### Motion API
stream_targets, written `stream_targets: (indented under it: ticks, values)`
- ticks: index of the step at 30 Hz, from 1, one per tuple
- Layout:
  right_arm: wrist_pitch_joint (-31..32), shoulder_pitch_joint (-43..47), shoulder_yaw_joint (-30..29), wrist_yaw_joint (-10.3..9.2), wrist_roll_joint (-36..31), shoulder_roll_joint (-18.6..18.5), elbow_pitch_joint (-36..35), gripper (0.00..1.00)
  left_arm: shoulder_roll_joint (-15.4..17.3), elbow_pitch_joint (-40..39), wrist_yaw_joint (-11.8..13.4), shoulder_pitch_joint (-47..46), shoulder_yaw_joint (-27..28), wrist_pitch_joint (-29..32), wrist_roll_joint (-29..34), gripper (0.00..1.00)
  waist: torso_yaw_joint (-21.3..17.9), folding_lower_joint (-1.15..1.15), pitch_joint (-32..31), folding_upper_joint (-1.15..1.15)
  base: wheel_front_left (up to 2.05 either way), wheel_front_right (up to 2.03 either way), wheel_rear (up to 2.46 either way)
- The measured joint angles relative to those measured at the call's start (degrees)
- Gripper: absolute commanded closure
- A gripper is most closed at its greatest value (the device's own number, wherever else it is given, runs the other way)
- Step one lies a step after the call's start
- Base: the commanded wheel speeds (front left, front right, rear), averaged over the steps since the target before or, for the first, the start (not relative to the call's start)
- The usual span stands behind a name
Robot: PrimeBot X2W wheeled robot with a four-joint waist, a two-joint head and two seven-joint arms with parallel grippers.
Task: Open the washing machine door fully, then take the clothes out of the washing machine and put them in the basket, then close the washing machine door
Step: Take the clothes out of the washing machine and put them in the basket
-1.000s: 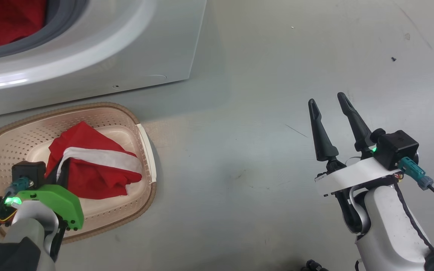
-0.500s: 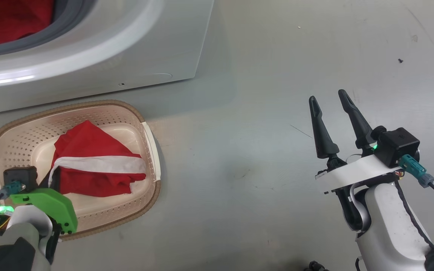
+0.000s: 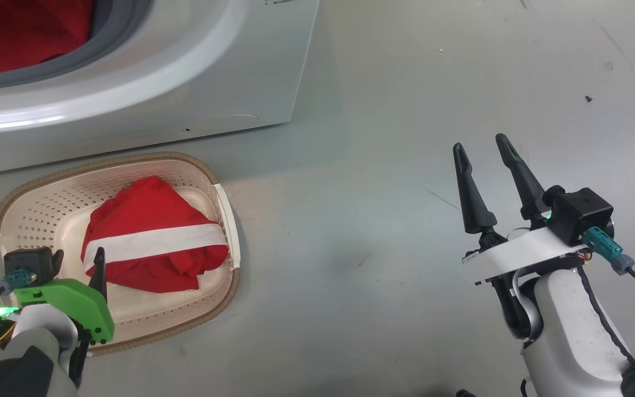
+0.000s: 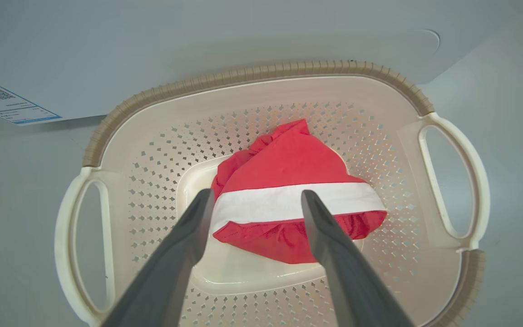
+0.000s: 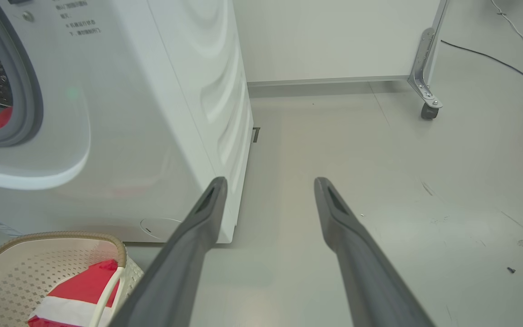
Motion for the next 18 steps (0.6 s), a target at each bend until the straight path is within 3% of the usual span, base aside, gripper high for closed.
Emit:
stream_targets:
  ticks: [18]
  values:
    - [0.0,0.12,-1.6,0.04,-0.42,-0.01,2.0,0.0,-2.61,-4.04,-0.47,-2.59,-3.79,-4.05,2.1,0.0,3.43,0.0,-7.08,0.0,0.0,0.0,0.0]
